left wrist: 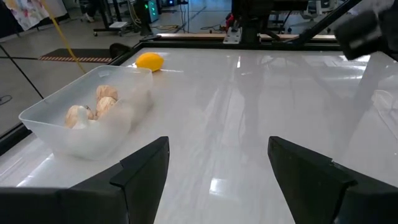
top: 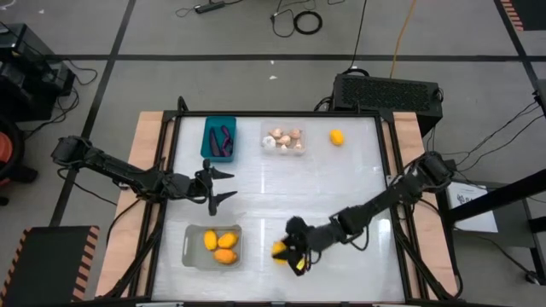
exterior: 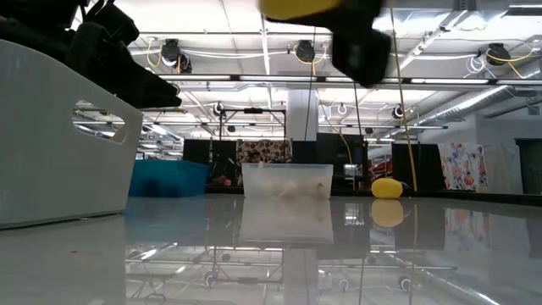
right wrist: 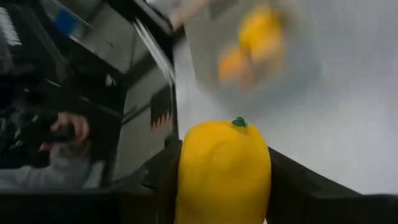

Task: Sort produce into baskets
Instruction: Put the lemon into the gray bin

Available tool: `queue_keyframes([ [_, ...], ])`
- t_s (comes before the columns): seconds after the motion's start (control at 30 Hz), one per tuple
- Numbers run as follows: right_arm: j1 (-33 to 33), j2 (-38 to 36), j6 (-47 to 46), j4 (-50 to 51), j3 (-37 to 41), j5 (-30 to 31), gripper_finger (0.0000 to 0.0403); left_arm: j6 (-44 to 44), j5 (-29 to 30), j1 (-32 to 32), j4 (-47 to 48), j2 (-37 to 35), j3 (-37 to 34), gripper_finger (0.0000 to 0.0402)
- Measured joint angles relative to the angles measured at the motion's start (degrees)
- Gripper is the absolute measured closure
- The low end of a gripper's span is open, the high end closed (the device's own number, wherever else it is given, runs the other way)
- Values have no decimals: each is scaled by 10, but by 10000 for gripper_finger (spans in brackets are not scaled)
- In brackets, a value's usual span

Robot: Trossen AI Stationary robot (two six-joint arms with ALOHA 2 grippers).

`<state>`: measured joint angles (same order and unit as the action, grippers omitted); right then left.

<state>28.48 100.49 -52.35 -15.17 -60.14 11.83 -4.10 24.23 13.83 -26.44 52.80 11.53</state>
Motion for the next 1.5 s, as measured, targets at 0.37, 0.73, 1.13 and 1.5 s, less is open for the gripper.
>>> queue_keyframes([
  [0.37,-86,112,235,-285,-35,20,234,4,0,0,0,0,0,121],
  [0.73,-117,300,285,-260,-287,-92,234,3,-1,0,0,0,0,120],
  [1.13,-124,337,426,7,-471,-102,161,4,-12,0,21,0,0,120],
  [1.5,-127,332,427,284,-603,-105,120,3,-15,0,24,0,0,120],
])
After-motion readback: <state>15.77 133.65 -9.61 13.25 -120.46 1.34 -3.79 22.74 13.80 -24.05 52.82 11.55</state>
